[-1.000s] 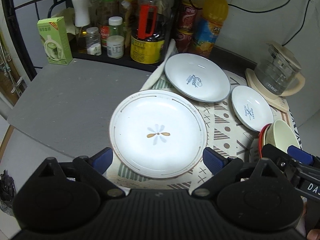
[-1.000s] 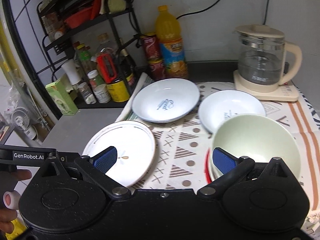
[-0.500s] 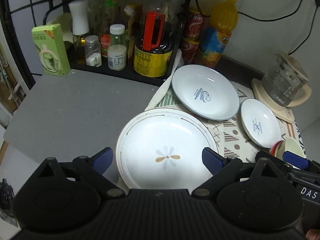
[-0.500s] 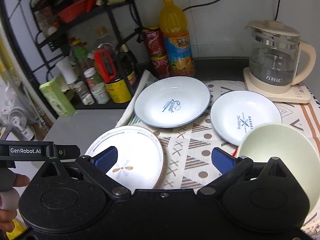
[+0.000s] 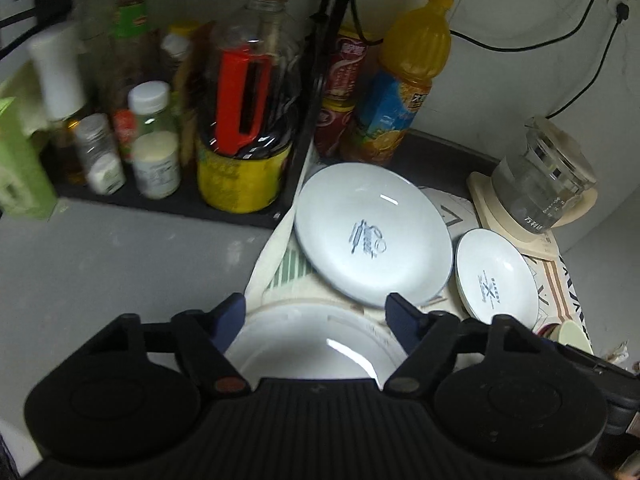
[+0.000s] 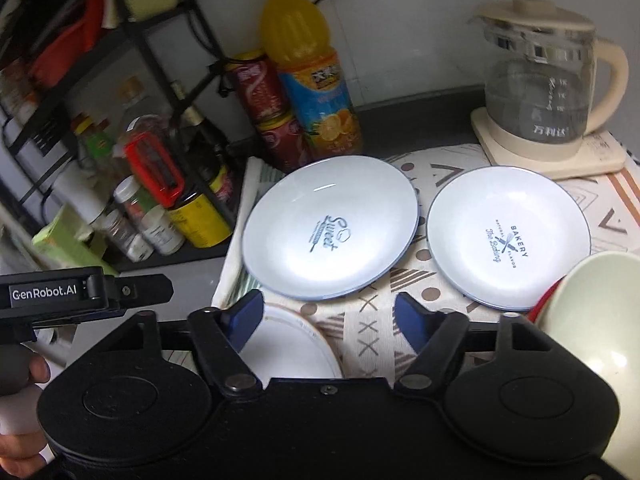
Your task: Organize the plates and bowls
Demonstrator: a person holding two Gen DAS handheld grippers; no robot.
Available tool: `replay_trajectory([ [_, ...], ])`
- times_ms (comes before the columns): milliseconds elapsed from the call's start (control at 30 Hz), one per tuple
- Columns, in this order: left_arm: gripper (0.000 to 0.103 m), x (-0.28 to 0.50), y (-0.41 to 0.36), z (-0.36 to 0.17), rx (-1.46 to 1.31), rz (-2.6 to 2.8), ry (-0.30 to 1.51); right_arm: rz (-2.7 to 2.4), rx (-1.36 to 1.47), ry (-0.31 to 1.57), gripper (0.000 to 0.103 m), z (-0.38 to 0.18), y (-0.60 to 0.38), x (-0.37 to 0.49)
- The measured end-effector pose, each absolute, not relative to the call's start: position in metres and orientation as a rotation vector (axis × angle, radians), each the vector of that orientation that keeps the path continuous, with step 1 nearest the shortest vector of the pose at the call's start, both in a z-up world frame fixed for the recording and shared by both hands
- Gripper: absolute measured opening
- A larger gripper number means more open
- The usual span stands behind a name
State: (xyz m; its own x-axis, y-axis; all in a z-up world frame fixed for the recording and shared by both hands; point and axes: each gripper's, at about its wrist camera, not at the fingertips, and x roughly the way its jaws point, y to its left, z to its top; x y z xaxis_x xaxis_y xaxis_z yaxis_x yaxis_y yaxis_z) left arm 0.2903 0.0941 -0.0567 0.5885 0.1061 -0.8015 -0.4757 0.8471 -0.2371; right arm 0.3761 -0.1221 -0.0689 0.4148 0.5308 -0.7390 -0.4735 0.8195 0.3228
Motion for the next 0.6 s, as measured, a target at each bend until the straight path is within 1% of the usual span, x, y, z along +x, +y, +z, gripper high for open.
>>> replay_trajectory([
  [167, 0.061, 0.320, 0.106, -0.074, -0.450, 0.291, 0.905, 0.572, 0.124, 0.968, 0.062, -0.084, -0.111, 0.389],
  [333, 0.055, 0.341, 0.116, -0.097, -0.445, 0.262, 0.932, 0.510, 0.136, 1.007, 0.053, -0.102, -0.097, 0.400],
  [367, 0.052, 0.345, 0.118, -0.103, -0.447, 0.256, 0.944, 0.499, 0.138, 1.019, 0.052, -0.106, -0.095, 0.403],
  [433, 0.048, 0.353, 0.122, -0.113, -0.457, 0.244, 0.964, 0.472, 0.141, 1.043, 0.049, -0.114, -0.091, 0.408],
  [600, 0.043, 0.367, 0.130, -0.131, -0.466, 0.223, 0.992, 0.420, 0.166, 1.093, 0.043, -0.135, -0.085, 0.420],
])
